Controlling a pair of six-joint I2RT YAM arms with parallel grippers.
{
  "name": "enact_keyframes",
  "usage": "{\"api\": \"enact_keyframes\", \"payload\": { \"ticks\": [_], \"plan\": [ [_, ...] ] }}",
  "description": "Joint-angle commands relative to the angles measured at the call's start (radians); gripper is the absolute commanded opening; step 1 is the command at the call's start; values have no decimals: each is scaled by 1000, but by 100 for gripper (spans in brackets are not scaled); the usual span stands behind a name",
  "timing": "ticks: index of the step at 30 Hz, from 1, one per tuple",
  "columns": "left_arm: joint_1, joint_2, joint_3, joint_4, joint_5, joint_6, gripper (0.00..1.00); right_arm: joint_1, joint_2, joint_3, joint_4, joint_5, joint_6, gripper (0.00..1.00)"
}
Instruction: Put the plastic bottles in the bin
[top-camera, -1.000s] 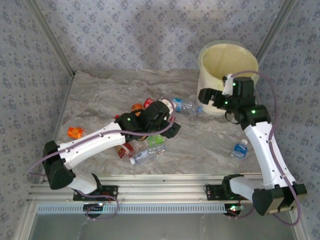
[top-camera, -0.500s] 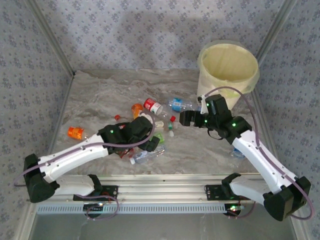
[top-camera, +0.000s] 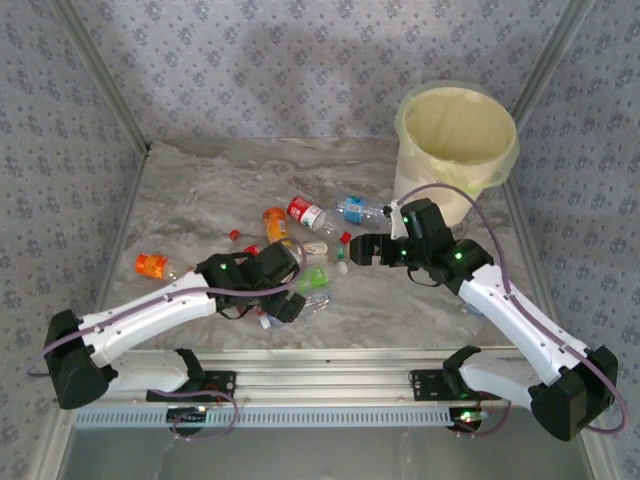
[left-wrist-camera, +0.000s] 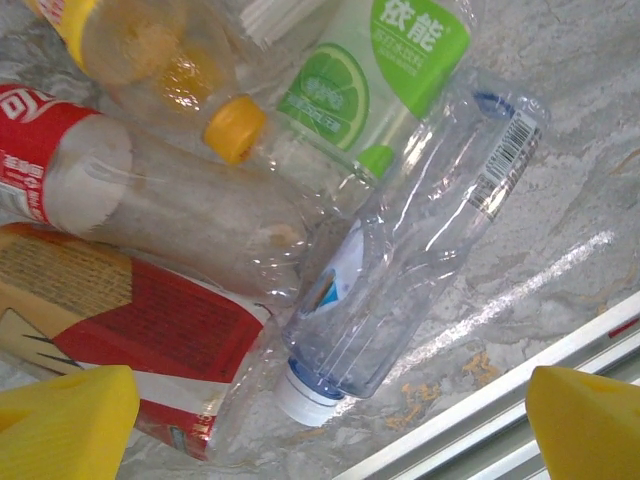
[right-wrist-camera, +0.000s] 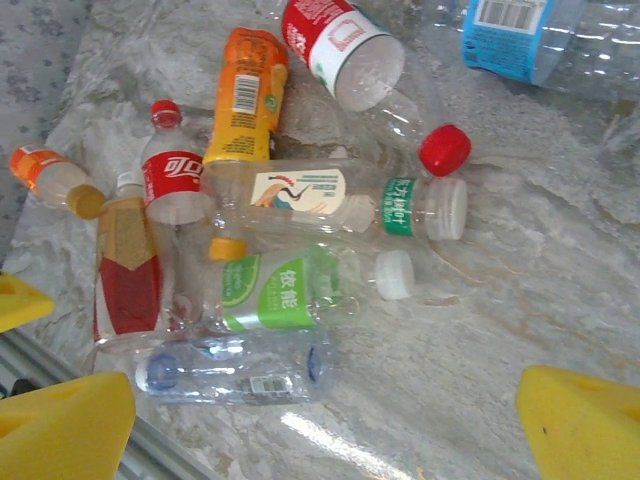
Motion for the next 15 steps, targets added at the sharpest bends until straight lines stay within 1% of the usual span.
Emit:
{"api": "enact_keyframes", "payload": {
  "ticks": [1, 4, 11, 15],
  "plan": [
    [-14, 7, -20, -20, 32, -2, 99, 14, 0, -7, 28, -45, -14, 100],
    [-22, 15, -38, -4, 42, -12, 98, 29, -20, -21, 28, -31, -1, 100],
    [-22, 89, -27, -17, 16, -9, 97, 49, -57, -80, 39, -3, 23, 100],
    [-22, 129, -22, -2, 57, 2, 94, 49, -72, -100, 38, 4, 30, 100]
  ]
}}
